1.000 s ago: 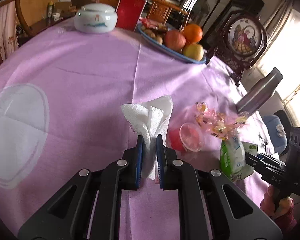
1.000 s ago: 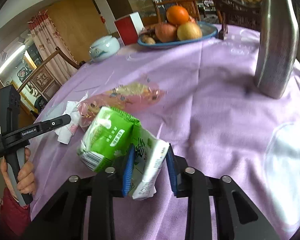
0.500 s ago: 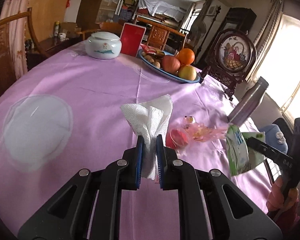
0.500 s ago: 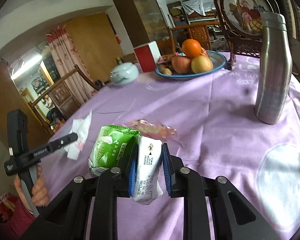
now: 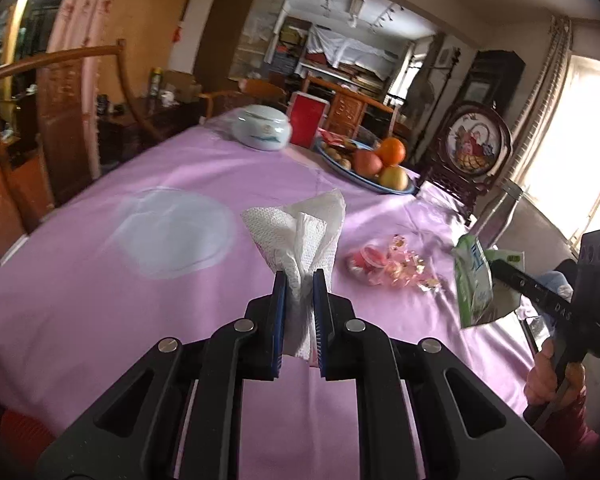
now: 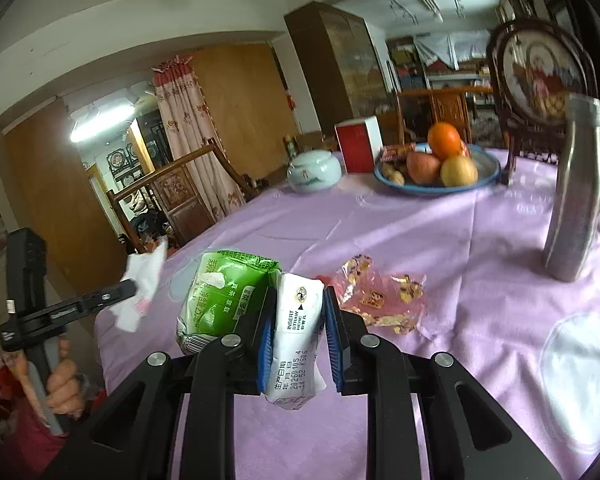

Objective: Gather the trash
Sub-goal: 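Carry the tissue and green packet over to the red wastebasket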

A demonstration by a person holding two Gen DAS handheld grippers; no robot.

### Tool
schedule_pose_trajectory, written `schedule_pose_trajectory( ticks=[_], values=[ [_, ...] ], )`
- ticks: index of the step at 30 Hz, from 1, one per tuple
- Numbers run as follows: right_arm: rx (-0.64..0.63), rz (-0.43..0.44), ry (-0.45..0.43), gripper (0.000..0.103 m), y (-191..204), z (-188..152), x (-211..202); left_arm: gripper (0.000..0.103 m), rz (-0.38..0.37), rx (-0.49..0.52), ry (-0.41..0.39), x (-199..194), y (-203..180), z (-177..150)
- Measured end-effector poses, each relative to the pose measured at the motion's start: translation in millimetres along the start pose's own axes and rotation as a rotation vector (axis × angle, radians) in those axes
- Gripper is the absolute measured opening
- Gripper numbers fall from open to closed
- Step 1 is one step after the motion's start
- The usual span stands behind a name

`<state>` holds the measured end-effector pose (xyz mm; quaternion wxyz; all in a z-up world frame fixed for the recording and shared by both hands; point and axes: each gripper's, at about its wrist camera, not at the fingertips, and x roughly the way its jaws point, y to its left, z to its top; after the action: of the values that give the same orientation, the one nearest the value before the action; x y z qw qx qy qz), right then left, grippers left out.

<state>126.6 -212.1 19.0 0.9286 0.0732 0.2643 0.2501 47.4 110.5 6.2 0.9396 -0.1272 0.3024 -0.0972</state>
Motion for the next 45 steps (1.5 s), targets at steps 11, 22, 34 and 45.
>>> schedule_pose_trajectory(
  ticks=[11, 22, 34, 45],
  values=[
    [0.043, 0.122, 0.005, 0.023, 39, -11, 2, 0.014, 0.207, -0.118, -0.057, -107, 90, -42],
    [-0.026, 0.232, 0.121, 0.023, 128, -14, 45, 0.014, 0.390, -0.345, 0.026, -155, 211, -128],
    [-0.165, 0.360, 0.291, 0.023, 258, -38, 102, 0.078, 0.460, -0.568, 0.024, -182, 295, -192],
    [-0.278, 0.494, 0.494, 0.023, 362, -92, 153, 0.092, 0.576, -0.644, -0.019, -215, 334, -216]
  ],
)
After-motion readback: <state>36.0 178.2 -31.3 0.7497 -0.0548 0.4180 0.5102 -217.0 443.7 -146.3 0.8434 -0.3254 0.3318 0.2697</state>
